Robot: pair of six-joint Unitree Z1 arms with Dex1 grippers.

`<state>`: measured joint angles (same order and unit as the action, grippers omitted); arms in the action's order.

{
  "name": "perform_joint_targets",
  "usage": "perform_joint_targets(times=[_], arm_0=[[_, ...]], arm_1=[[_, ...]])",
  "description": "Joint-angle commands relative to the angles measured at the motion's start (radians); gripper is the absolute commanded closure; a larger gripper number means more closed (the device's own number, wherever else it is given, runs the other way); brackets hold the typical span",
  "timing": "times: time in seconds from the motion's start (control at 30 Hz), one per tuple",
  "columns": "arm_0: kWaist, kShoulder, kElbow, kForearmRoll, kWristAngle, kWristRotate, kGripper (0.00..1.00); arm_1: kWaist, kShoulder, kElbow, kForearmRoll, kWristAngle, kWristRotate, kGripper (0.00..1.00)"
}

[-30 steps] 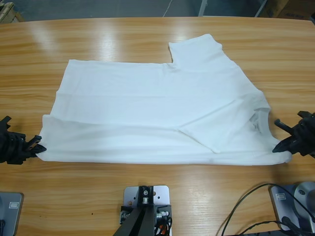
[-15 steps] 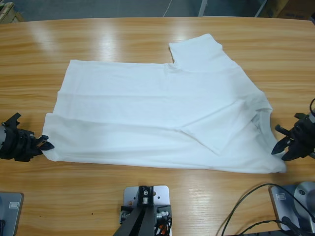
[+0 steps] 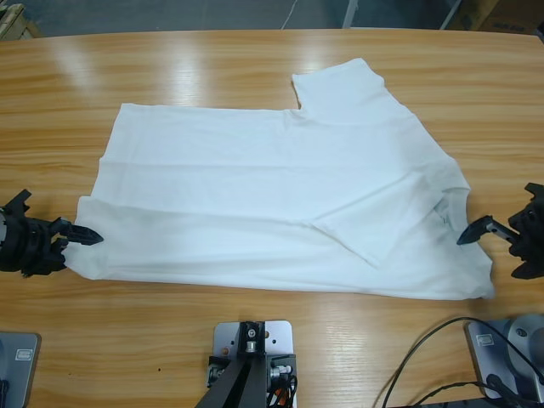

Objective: Fold clothes

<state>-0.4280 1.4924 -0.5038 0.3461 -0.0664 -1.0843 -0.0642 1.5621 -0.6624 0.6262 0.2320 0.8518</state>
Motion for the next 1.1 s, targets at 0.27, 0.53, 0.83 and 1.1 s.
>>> perform_joint_targets(times=[0.27, 0.53, 0.83, 1.1], arm_0=[[0.011, -0.12, -0.3, 0.177, 0.004, 0.26, 0.04], [0.166, -0.038, -0.357, 0.196, -0.044, 0.535, 0.174], [0.272, 0.038, -0.415, 0.194, -0.044, 0.629, 0.178], [0.273, 0.142, -0.548, 0.194, -0.102, 0.7, 0.179]], arm_1=[[0.08, 0.086, -0.318, 0.113, 0.076, -0.236, 0.0], [0.087, 0.13, -0.425, 0.189, 0.086, -0.56, 0.0], [0.077, 0.132, -0.81, 0.387, 0.176, -0.749, 0.0], [0.009, 0.338, -1.027, 0.391, 0.415, -0.822, 0.0]])
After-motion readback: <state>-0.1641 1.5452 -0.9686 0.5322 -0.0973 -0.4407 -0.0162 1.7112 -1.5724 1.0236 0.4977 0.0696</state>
